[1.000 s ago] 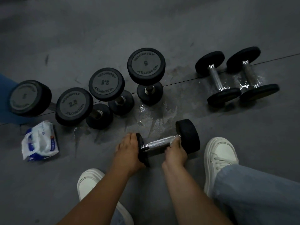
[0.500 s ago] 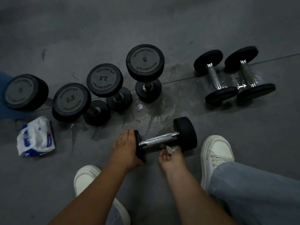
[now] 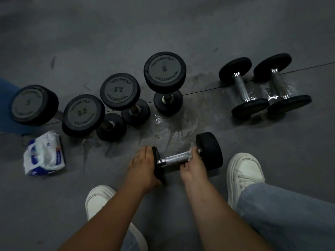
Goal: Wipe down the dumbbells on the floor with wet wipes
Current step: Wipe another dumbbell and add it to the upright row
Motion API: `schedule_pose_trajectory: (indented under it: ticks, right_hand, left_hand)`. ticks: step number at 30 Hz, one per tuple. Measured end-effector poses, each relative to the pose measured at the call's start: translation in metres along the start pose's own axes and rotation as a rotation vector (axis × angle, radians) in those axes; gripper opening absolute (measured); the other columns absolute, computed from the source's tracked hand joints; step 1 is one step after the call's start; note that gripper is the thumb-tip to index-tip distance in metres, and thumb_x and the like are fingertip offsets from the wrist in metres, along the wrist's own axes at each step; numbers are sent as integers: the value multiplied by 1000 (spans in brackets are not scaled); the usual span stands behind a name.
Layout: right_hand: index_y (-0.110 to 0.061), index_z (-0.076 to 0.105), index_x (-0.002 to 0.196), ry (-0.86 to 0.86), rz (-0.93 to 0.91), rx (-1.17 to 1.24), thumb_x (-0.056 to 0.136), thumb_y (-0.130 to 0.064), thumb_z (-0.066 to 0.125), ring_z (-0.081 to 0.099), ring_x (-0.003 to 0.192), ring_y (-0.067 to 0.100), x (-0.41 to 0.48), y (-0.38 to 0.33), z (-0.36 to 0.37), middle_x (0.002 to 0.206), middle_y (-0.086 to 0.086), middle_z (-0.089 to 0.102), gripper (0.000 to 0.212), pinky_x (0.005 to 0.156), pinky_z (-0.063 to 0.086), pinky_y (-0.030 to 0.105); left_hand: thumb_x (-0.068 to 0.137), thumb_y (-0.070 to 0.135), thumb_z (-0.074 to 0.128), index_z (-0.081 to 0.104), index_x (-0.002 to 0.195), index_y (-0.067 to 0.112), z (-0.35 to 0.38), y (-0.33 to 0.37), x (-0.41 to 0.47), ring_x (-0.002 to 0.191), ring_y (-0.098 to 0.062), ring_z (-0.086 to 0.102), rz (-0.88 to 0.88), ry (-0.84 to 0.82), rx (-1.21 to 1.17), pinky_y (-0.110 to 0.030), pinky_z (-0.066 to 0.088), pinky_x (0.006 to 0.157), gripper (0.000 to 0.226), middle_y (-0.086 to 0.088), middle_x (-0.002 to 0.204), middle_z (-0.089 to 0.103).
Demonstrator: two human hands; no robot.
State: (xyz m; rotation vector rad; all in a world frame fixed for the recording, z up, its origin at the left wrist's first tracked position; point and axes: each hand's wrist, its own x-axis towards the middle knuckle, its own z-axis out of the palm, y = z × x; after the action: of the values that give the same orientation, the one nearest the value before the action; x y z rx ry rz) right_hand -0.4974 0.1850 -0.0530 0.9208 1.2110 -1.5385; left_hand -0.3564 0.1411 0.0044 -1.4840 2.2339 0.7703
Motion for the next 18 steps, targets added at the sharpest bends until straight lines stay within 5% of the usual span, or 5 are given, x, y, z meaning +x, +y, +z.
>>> schedule_pose_trajectory:
  ticks: [3,5,8,11,18]
  right_hand:
    - [-15,59,79,29,3,9,87,-35,68,61,75,13,-2,-5,17,84,0,60,24,56,47,28]
    - [-16,56,72,63,18,9,89,-33,68,55,67,10,-7,-8,21,77,-2,56,27,56,45,28]
    - [-12,64,94,42,-27,1,90,-29,66,62,89,13,-15,-7,12,105,5,65,17,75,49,30]
    - [-13,60,105,-35,-23,3,94,-17,55,50,123,13,-24,-4,-2,130,3,56,12,104,32,30]
    - [-12,53,131,-171,-160,-251,87,3,49,59,114,15,-24,12,-27,128,8,62,47,88,45,27]
  left_hand:
    - [53,35,85,21,149,14,0,0,0,141,-27,30,4,10,5,-38,32,113,117,-6,153,25]
    - [52,34,85,22,149,14,-1,0,1,140,-26,31,7,7,5,-37,32,113,117,-6,152,26]
    - [53,35,85,20,150,13,0,-1,2,141,-26,29,11,9,-1,-35,29,115,119,-6,153,25]
    - [52,38,86,19,150,14,1,-1,3,142,-26,29,15,2,18,-36,29,115,121,-5,154,24]
    - [51,39,86,17,151,15,1,-1,3,142,-25,28,2,-4,22,-37,31,114,123,-5,155,23]
